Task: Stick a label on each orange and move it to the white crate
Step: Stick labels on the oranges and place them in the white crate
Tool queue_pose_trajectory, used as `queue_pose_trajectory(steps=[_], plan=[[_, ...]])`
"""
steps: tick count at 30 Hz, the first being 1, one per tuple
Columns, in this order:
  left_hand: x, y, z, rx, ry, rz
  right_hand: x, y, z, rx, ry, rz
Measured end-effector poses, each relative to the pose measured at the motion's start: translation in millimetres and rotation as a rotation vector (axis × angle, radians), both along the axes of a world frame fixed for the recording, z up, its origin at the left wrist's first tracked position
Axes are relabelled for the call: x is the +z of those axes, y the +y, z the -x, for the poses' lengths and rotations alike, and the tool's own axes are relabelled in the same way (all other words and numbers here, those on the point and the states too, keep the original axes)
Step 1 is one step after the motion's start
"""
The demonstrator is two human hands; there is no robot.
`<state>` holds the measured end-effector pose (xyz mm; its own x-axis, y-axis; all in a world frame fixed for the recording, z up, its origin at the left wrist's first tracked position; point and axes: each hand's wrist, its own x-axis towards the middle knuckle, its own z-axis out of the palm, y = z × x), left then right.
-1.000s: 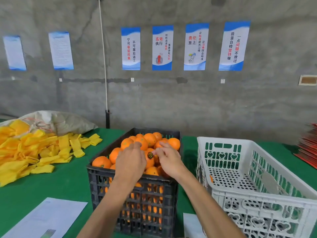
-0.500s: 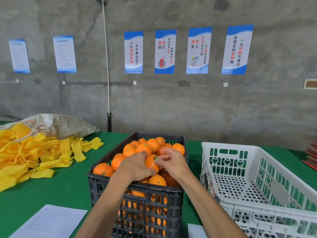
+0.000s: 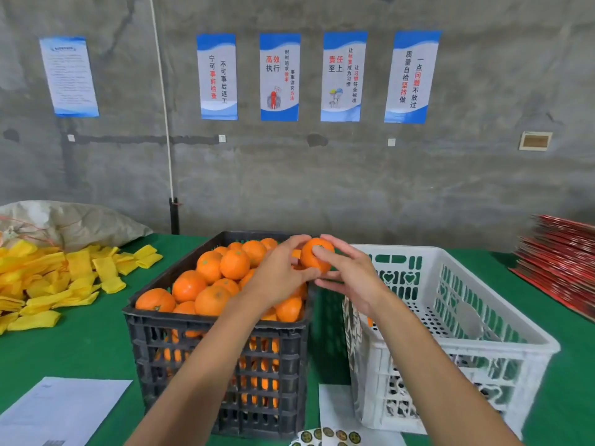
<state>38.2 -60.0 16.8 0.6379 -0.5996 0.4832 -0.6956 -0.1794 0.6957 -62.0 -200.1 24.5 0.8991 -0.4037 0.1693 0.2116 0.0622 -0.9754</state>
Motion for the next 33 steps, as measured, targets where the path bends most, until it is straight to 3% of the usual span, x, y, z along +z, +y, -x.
queue_pose_trajectory(steps=[3, 5, 7, 13, 16, 21, 25, 33], plan=[[-14.5, -34.1, 8.8, -0.005, -0.061, -0.136, -10.8, -29.5, 29.2, -0.333, -0.036, 0.282], [-27.8, -37.1, 9.7, 0.045, -0.152, -0.263, -23.7, -53.7, 48.4, -0.554, 0.029, 0.591], [-36.5, -29.5, 6.9, 0.093, -0.163, -0.331, -35.4, -71.3, 60.8, -0.675, 0.133, 0.774], [-28.7, -6.3, -0.4, 0.248, -0.18, -0.425, -53.0, -51.3, 56.8, -0.568, 0.092, 0.913], [-19.2, -0.9, -8.3, 0.362, -0.255, -0.414, -66.8, -22.8, 47.8, -0.469, 0.082, 1.094], [-17.8, -0.2, -24.9, 0.36, -0.218, -0.683, -114.2, 17.0, 43.7, -0.168, 0.365, 1.525], [-24.4, -2.7, -35.4, 0.362, -0.234, -0.647, -163.9, 22.5, 50.2, -0.01, 0.483, 1.544], [-30.3, -8.6, -43.2, 0.418, -0.258, -0.706, -237.3, 6.5, 78.9, 0.174, 0.538, 1.269]])
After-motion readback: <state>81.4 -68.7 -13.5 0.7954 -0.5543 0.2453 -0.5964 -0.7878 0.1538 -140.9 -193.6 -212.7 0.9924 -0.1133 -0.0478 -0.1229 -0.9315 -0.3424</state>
